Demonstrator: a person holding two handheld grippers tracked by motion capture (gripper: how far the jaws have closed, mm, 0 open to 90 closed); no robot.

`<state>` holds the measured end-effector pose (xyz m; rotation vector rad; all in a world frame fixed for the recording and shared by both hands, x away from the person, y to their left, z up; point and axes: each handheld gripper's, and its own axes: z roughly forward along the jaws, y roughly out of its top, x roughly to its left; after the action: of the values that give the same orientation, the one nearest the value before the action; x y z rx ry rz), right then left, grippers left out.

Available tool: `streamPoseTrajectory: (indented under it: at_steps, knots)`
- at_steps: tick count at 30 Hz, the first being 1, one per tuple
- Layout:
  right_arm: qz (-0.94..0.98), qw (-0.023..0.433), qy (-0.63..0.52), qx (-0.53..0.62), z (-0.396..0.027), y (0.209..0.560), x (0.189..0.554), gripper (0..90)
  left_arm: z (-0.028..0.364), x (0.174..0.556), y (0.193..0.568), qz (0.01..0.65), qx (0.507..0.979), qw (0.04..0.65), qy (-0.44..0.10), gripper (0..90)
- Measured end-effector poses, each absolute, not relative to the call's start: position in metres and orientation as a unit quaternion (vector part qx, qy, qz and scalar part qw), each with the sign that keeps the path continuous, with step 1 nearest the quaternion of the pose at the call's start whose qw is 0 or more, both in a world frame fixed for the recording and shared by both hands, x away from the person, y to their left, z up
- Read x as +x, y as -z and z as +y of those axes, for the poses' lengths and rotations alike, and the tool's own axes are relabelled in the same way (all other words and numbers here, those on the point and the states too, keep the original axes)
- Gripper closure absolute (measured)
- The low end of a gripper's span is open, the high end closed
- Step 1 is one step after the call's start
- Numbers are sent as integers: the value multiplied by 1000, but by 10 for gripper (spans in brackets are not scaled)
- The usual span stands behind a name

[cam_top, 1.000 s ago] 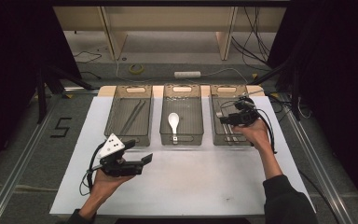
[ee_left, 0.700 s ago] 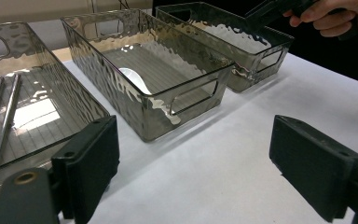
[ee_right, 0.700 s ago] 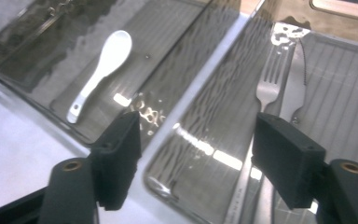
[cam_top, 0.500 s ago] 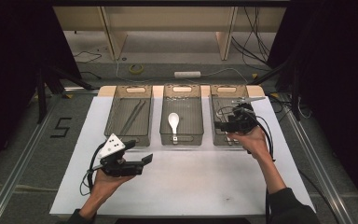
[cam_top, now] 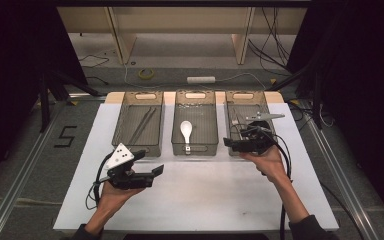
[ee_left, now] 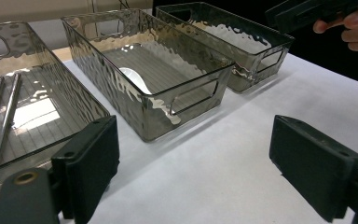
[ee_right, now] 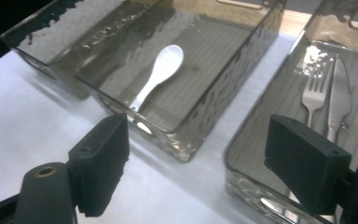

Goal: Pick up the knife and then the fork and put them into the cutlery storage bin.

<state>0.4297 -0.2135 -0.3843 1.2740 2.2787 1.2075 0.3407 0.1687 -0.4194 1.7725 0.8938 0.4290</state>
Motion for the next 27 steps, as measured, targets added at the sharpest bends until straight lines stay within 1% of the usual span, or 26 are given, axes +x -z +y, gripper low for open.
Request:
streamPoseTrajectory:
  at_steps: [10, 13, 16, 23, 27]
  knots:
    - [782, 134, -446, 414, -209, 384, 407, 227, 168, 340, 419, 372, 741, 530, -179, 153]
    - [773, 116, -471, 408, -212, 386, 401, 227, 168, 340, 419, 372, 741, 530, -178, 153]
    - [768, 113, -483, 405, -214, 389, 394, 223, 169, 340, 419, 373, 740, 531, -177, 152]
    - [761, 121, -501, 394, -221, 395, 375, 224, 169, 340, 418, 371, 740, 533, -174, 151]
    - [762, 136, -500, 389, -223, 400, 363, 224, 170, 341, 418, 374, 737, 538, -168, 152]
